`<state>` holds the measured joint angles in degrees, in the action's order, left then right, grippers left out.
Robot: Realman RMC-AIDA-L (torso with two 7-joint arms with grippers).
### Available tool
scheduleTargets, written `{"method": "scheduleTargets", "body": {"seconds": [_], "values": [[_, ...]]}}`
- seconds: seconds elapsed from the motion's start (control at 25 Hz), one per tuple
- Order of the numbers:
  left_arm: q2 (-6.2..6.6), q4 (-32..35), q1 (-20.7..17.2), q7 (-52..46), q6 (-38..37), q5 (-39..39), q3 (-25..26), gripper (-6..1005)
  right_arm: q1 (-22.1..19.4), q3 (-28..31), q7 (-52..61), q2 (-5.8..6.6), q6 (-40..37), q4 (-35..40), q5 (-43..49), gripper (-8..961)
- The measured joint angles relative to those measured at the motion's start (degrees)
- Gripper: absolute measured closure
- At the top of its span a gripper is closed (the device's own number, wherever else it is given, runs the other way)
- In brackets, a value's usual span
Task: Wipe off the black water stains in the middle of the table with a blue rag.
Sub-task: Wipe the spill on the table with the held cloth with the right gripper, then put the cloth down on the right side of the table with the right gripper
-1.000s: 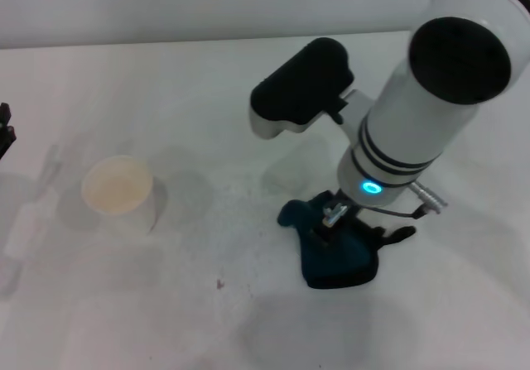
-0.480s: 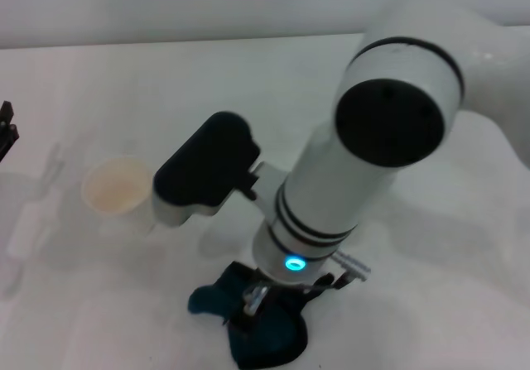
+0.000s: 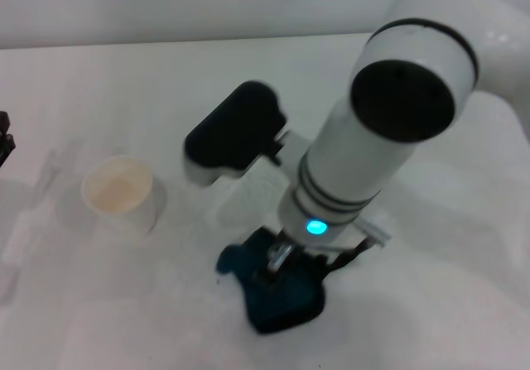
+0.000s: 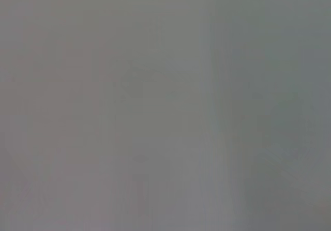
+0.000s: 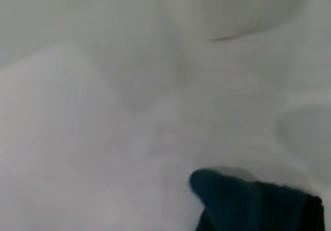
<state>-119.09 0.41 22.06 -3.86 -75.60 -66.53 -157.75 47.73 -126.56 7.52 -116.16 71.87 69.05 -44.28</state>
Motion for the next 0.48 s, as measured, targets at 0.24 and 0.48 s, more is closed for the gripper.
{"method": "scheduleTargets", "body": {"seconds": [0.24, 0.48], "values": [[0.06, 0.0, 0.0, 0.0, 0.1, -0.7, 0.0, 120, -4.0, 8.3, -1.3, 0.42, 5.5, 0.9, 9.0, 868], [0.2, 0.0, 0.1, -0.1, 0.1, -1.6, 0.0, 120, -10.7, 22.3, -7.3, 0.67, 12.1, 5.4, 16.9, 869]]}}
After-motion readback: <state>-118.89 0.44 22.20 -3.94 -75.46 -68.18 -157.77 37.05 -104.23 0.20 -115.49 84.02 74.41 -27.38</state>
